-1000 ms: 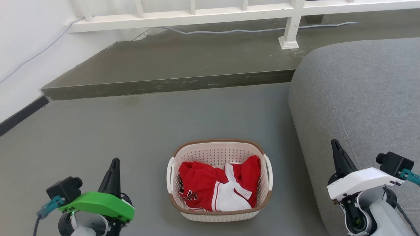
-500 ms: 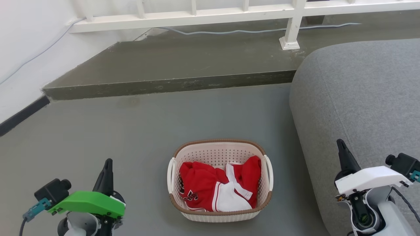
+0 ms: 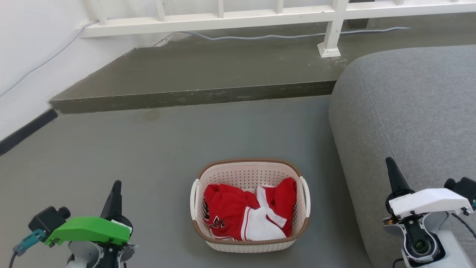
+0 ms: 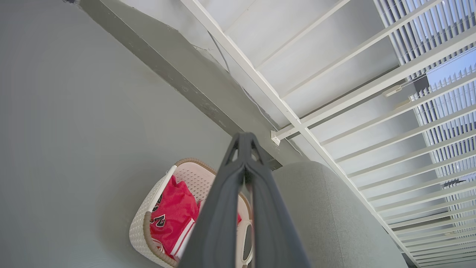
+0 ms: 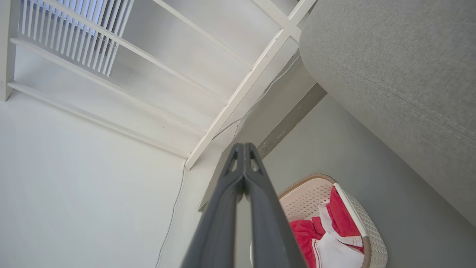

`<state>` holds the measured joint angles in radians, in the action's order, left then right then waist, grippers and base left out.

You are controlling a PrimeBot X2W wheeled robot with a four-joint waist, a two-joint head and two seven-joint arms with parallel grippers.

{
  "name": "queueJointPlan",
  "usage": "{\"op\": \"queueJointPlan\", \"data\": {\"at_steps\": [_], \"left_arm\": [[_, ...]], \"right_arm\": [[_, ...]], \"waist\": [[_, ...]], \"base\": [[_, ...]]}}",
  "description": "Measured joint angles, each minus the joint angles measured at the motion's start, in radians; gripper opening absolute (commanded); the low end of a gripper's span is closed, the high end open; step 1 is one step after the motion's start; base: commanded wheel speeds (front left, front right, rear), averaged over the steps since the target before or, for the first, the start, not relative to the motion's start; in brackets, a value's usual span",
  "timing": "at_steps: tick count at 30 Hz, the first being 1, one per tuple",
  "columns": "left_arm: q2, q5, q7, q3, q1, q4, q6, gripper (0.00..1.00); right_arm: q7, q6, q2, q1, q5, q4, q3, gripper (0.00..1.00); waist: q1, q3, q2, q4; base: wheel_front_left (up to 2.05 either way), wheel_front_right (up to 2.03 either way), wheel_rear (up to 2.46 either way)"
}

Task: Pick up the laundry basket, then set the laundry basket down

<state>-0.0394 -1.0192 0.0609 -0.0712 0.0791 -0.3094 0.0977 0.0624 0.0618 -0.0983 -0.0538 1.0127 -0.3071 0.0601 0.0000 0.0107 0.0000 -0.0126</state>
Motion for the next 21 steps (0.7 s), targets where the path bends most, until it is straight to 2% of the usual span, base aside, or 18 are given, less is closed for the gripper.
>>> {"op": "queueJointPlan", "data": {"at_steps": [21], "left_arm": [[0.002, -0.230, -0.069, 0.060, 0.000, 0.011, 0.009, 0.00]], "right_arm": [[-0.069, 0.022, 0.022, -0.001, 0.233, 0.009, -0.079, 0.00]], "waist": [[0.0000, -0.003, 0.0000, 0.005]], "base": [[0.00, 0.00, 0.00]]}}
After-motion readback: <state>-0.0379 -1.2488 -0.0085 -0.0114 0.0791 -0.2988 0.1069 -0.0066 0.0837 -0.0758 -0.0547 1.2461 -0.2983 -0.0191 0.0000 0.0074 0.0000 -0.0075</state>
